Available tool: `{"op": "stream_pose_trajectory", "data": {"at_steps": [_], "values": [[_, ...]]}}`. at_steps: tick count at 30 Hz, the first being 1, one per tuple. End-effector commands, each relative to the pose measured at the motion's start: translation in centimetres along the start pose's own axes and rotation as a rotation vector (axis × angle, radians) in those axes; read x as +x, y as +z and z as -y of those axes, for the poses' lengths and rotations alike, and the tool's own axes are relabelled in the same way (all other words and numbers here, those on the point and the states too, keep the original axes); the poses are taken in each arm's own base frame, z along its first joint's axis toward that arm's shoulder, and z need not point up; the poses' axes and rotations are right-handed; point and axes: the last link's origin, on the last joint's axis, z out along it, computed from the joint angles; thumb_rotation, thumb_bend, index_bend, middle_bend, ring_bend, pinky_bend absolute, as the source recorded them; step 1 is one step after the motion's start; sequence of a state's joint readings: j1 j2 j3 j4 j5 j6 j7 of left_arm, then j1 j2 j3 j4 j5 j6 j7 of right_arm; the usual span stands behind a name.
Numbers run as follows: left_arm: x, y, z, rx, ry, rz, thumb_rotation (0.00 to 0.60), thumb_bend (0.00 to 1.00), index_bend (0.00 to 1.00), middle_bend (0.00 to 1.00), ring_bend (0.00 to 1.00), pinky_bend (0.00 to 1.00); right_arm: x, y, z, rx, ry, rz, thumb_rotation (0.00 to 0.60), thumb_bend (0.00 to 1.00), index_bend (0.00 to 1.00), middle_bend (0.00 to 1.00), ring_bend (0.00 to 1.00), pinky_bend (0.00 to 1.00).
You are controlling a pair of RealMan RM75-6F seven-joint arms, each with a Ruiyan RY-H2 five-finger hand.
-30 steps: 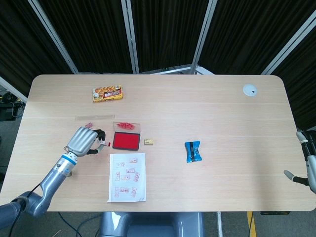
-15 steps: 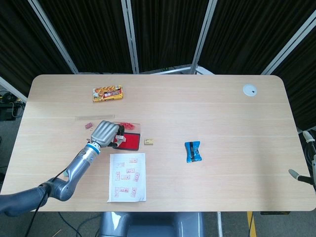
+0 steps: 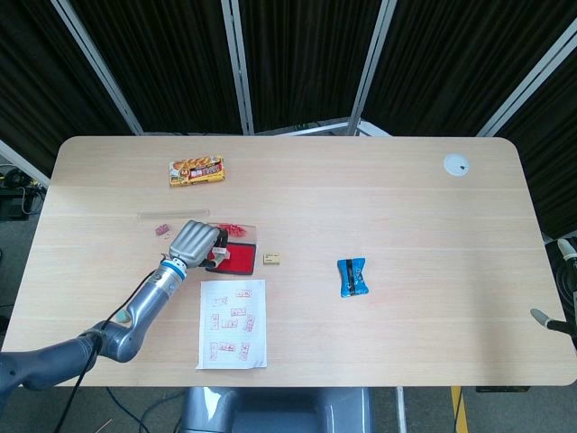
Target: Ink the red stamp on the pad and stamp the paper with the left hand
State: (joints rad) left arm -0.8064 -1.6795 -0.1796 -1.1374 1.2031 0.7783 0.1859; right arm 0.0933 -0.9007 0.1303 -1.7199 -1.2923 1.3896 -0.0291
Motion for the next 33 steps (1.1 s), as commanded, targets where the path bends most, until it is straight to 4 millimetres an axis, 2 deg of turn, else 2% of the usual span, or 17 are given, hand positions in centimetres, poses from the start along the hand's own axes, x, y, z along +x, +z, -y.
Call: {"op": "stream_pose_trajectory", "data": {"at_steps": [1,33], "values": [[-0.2,0.1,-0.1,-0.001,-0.003,0.004,0.6,0.46,0.63,0.52,0.79,0.88,0.0,0.0,0.0,0.0,0.001,-0.001,0.6,0.0,0.0,0.0,0.0,0.0],[-2.5,0.7,0.0,0.014,0.015,0.037,0.6,0.46,0.63,0.52,0.79,0.88,0.2,0.3,-0.6,-0.022,0.009,0.0,0.6,0.0,0.0,0.0,0.0,0.0]]}}
